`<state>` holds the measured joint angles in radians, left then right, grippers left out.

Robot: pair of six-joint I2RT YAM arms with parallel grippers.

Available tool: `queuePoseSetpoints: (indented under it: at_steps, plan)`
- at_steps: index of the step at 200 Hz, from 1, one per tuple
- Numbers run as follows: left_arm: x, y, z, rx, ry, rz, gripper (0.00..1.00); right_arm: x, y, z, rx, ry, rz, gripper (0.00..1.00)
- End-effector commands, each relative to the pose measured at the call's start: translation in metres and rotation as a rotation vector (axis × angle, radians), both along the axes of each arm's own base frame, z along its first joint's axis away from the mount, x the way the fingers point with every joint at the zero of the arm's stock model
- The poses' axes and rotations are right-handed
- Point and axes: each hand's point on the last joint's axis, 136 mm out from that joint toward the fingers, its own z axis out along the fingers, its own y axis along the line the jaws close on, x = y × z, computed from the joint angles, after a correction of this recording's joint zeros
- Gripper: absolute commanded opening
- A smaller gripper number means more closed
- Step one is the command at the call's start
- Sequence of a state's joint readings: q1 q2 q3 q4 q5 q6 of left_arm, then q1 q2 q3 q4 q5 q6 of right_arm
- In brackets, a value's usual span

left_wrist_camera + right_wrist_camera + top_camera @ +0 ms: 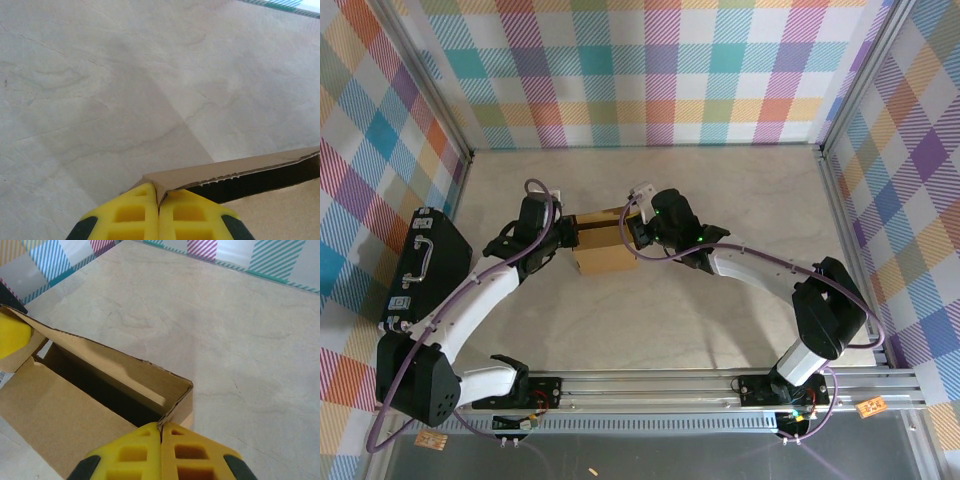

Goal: Fold the paper box

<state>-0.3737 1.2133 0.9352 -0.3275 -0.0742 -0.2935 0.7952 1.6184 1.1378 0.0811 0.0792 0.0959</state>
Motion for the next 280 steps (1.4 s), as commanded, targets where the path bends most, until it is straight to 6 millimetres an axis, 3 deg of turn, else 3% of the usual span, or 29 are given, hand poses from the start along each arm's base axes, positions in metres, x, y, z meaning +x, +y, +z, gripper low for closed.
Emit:
queuePoseSetpoints:
  at_steps: [1,59,123,280]
  plan:
    - [0.006,-0.047,0.038,-0.165,-0.067,-0.124,0.0,-0.035,0.035,-0.001,0.047,0.018,0.177,0.01]
    - [0.008,-0.051,0.03,-0.198,-0.011,-0.107,0.0,-0.035,0.035,-0.003,0.041,0.017,0.177,0.01]
    - [0.004,-0.056,0.048,-0.172,-0.017,-0.174,0.0,-0.034,0.034,-0.005,0.024,0.009,0.176,0.02]
    - [0.001,-0.069,0.017,-0.147,0.202,-0.216,0.0,-0.032,0.033,-0.005,-0.004,-0.007,0.176,0.02]
